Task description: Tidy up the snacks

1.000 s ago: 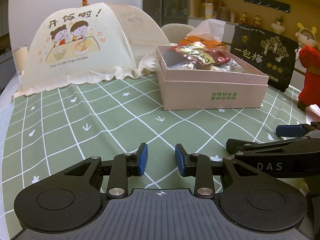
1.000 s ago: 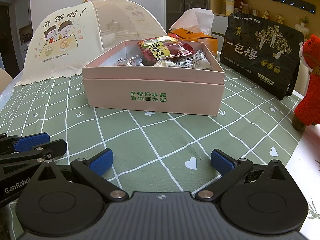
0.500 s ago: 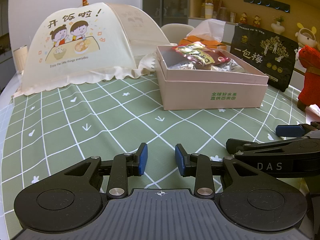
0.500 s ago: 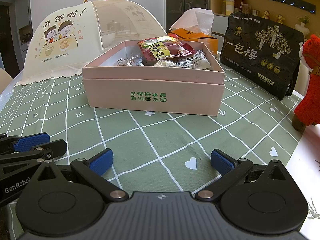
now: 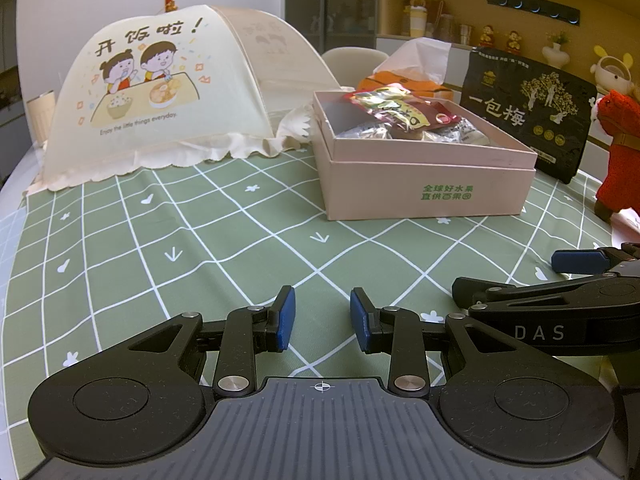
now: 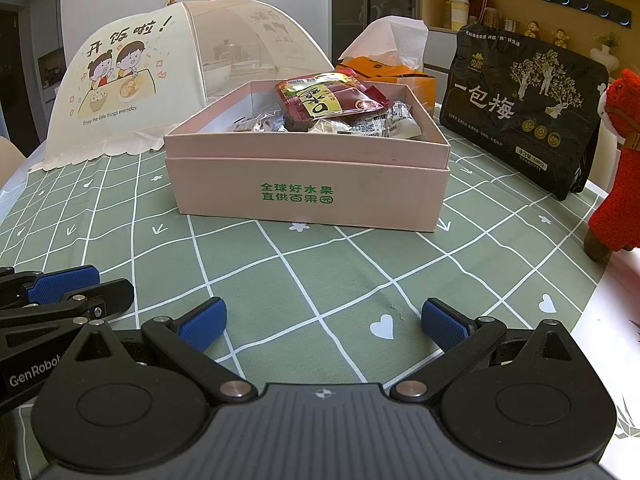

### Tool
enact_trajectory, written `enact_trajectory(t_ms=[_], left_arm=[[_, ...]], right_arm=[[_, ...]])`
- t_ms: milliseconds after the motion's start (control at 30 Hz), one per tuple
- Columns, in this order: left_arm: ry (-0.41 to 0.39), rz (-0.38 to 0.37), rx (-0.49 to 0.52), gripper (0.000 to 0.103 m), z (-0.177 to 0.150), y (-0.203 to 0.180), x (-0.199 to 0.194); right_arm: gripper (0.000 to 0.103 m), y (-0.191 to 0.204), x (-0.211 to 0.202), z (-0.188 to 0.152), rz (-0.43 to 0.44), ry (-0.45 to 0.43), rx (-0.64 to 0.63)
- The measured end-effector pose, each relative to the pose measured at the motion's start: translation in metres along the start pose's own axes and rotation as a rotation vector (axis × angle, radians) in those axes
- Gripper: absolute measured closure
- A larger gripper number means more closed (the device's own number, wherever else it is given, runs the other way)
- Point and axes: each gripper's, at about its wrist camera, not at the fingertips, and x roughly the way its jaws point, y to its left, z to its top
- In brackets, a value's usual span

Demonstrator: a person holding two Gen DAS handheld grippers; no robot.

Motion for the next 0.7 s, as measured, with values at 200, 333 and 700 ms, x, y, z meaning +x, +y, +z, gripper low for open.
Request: enact_trajectory(t_ms=[200, 333, 700], left_arm=[[0.000, 0.000, 0.000, 0.068, -0.0001, -0.0001, 0.0000], [0.000, 0.000, -0.001, 0.068, -0.0001, 0.0001, 0.0001], [-0.002, -0.009, -0.011, 0.068, -0.0003, 0.0018, -0.0006]], right_arm=[[0.000, -0.0001, -0.0003, -0.0003, 0.000, 0.000, 0.000], [0.000, -0.0001, -0.0001, -0.0002, 0.000, 0.000, 0.000], [0.000, -0.0001, -0.0005, -0.0006, 0.000, 0.000, 0.000]])
